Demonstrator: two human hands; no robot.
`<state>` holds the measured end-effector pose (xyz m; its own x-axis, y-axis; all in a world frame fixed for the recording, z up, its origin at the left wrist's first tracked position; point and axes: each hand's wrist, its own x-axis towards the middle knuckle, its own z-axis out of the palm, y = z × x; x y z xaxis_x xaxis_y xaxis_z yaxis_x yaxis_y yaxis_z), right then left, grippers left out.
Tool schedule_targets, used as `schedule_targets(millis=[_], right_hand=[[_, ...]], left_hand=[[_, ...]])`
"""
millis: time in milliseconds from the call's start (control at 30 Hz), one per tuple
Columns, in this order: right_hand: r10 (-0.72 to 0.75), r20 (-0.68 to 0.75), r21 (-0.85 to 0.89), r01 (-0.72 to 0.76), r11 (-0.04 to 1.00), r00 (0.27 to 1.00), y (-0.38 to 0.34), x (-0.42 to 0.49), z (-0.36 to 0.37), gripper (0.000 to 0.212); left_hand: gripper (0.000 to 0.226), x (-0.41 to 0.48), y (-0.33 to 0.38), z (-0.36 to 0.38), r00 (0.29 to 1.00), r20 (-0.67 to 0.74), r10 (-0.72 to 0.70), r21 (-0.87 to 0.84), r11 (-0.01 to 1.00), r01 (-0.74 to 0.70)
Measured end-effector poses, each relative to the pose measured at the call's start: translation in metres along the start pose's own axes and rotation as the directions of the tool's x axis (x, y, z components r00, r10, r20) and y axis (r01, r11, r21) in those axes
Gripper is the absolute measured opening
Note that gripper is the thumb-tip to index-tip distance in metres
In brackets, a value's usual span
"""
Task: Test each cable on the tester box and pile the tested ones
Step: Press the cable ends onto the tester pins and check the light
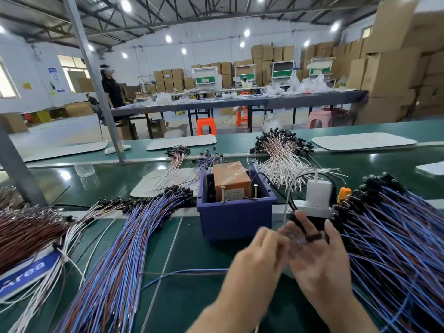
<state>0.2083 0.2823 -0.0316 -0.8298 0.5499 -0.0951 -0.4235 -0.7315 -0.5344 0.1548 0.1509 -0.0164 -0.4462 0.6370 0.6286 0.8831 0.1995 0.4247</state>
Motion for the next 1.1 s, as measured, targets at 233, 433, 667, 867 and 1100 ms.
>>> schedule_targets(millis=[233, 433, 667, 867, 1100], right_hand=[[-0.050, -0.037, -0.006, 0.050, 0.999, 0.998, -0.004, 0.001, -0.008, 0.025], [0.021, -0.027, 0.013, -0.021, 1.000, 0.999, -0.007, 0.006, -0.016, 0.029], [0.102, 0.019, -0.299, -0.092, 0.950, 0.995, 0.015, 0.003, -0.004, 0.033], [0.177, 0.103, -0.429, -0.117, 0.896, 0.979, 0.015, -0.006, 0.001, 0.045], [0.157, 0.182, -0.509, -0.044, 0.860, 0.971, 0.014, -0.006, -0.003, 0.050]], left_hand=[[0.019, -0.007, -0.024, 0.001, 0.947, 0.254, 0.199, 0.321, 0.906, -0.276], [0.022, -0.003, -0.087, -0.059, 0.963, -0.144, 0.228, 0.547, 0.829, -0.115], [0.020, -0.009, -0.065, -0.058, 0.869, -0.433, 0.240, 0.440, 0.898, -0.029], [0.020, -0.016, -0.035, -0.032, 0.868, -0.205, 0.451, 0.342, 0.865, -0.369], [0.017, -0.020, -0.027, -0.006, 0.867, -0.048, 0.496, 0.266, 0.843, -0.468]])
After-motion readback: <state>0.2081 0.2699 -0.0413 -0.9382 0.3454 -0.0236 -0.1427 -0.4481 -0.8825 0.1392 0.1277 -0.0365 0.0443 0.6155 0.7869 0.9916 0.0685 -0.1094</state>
